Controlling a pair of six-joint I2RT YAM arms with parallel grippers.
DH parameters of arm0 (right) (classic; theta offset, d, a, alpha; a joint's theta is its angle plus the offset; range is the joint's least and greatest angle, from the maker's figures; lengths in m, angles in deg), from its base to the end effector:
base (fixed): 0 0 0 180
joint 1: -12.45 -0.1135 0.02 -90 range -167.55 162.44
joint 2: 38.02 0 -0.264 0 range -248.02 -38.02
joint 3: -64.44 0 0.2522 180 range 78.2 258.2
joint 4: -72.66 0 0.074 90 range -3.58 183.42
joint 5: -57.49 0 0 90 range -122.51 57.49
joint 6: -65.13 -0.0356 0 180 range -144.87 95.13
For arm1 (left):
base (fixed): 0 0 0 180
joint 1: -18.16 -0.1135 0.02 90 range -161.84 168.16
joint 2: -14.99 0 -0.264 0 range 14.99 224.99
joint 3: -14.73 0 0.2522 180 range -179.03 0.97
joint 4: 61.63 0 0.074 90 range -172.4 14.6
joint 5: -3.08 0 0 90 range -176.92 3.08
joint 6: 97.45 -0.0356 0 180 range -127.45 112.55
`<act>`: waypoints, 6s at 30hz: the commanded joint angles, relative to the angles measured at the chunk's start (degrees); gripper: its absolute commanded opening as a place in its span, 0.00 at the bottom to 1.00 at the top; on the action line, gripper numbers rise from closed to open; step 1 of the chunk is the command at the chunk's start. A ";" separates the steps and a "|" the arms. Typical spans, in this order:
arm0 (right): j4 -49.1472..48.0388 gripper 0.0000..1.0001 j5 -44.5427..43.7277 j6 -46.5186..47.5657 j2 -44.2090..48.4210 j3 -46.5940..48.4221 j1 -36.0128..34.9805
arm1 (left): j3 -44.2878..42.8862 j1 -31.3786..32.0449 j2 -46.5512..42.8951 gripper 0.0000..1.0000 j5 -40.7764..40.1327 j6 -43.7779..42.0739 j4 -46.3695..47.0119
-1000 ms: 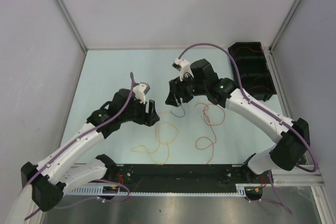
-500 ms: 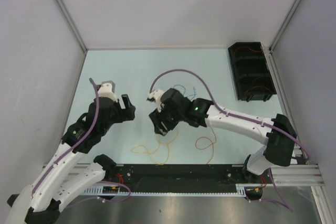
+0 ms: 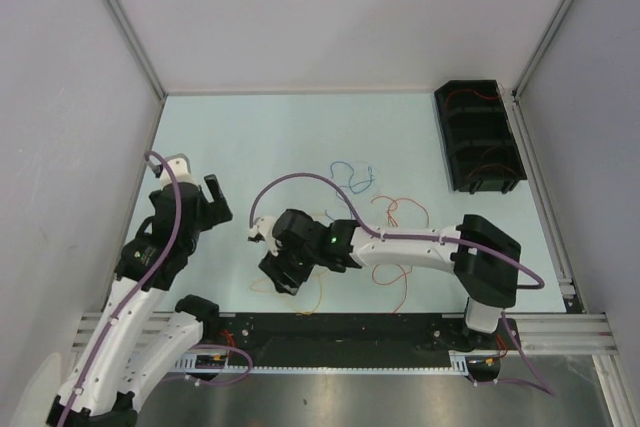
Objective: Untangle the cables
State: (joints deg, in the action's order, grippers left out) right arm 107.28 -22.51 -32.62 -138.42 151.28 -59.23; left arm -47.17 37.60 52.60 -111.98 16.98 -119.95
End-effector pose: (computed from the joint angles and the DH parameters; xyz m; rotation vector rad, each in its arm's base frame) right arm 0.1153 0.3679 0.2328 -1.4344 2.1363 0.8009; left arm 0.1265 -0.0286 0.3189 -0.3372 2.0753 0.0160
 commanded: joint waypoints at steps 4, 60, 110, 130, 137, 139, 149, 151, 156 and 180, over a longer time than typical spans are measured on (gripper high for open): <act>-8.11 0.63 5.03 1.07 -3.22 0.66 -1.44 | 0.77 -1.42 1.07 0.89 3.52 -2.10 3.07; 12.64 0.00 -19.58 7.57 -1.30 74.85 39.76 | 2.09 -2.04 0.89 0.86 9.85 -3.77 5.53; -14.71 0.00 3.09 -2.35 -6.91 68.78 81.08 | 2.26 -2.13 4.41 0.81 11.26 -4.04 6.06; -24.90 0.00 17.51 -14.49 -14.39 75.20 90.31 | 2.17 -2.13 5.20 0.80 10.73 -4.03 5.88; -28.59 0.00 18.65 -15.19 -15.96 74.66 90.93 | 2.17 -2.04 5.28 0.80 10.82 -4.03 5.97; -30.00 0.00 19.18 -16.41 -16.84 74.84 91.28 | 2.17 -2.04 5.37 0.80 10.82 -4.03 5.88; -37.37 0.00 25.59 -21.33 -19.22 69.23 92.77 | 2.09 -2.13 5.81 0.80 10.29 -4.03 5.80; -39.75 0.00 26.91 -22.13 -16.43 62.67 93.21 | 2.09 -2.04 5.73 0.80 10.29 -3.95 5.80; -47.31 0.00 25.77 -22.66 -8.77 48.31 93.65 | 2.09 -2.13 5.29 0.80 10.73 -4.03 5.88; -31.59 0.00 2.58 -14.49 9.52 14.20 90.93 | 2.79 -2.13 0.72 0.80 14.51 -5.00 7.46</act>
State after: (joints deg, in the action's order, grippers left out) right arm 72.05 -13.15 -50.13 -128.49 165.53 33.00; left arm -44.72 35.96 54.50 -98.47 13.02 -114.44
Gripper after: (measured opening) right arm 0.012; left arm 0.808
